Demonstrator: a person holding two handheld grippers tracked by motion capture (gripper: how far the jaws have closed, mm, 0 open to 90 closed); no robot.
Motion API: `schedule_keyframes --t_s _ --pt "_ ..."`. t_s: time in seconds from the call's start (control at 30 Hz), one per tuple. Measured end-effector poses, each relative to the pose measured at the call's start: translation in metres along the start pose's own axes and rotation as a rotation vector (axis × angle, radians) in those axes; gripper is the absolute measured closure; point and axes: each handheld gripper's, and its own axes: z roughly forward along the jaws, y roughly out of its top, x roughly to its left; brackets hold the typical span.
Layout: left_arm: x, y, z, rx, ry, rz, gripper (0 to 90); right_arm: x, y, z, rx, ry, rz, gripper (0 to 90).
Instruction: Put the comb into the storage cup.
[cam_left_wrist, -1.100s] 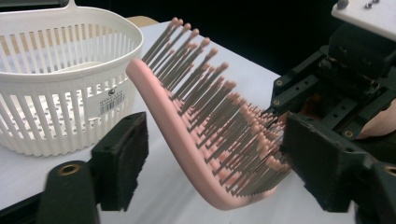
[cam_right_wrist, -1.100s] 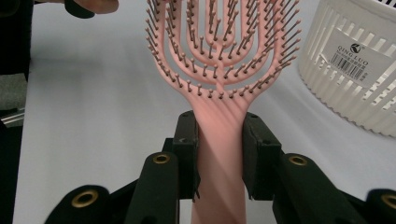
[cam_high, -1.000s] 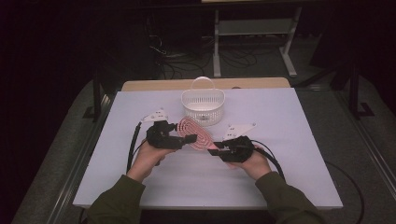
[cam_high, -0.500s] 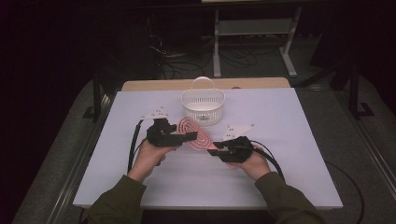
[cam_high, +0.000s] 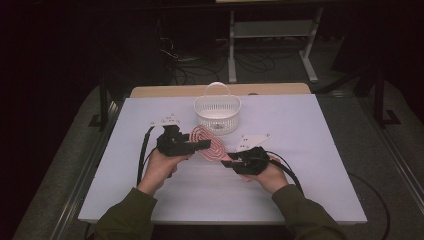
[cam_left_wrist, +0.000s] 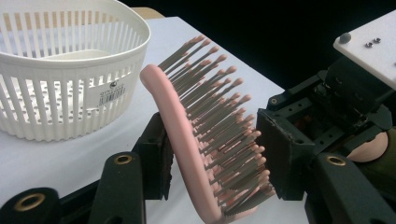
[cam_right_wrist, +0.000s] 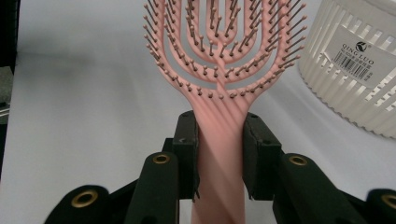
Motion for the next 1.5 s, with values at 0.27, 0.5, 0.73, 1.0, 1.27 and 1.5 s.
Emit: schedule_keyframes --t_s 0.27,0.5,0.73,1.0,1.27,1.5 --pt "-0.001 0.001 0.001 -0.006 -0.004 -0.009 53.5 0.002 0.001 0.004 0.003 -0.033 -0.016 68.8" --pt "-0.002 0.001 0.001 -0.011 -0.002 -0.005 55.7 0.004 0.002 0.006 0.014 -0.045 -0.02 68.8" --pt "-0.003 0.001 0.0 -0.029 0.004 -0.005 58.3 0.007 0.003 0.009 0.014 -0.069 -0.031 68.8" --pt "-0.005 0.002 -0.002 -0.049 0.012 -0.001 61.3 0.009 0.005 0.011 0.012 -0.08 -0.037 68.6" --pt "-0.007 0.003 -0.002 -0.065 0.011 0.002 63.0 0.01 0.006 0.012 0.005 -0.079 -0.035 68.6" --pt "-0.008 0.003 -0.003 -0.071 0.002 0.0 63.6 0.01 0.005 0.013 0.0 -0.08 -0.033 68.3"
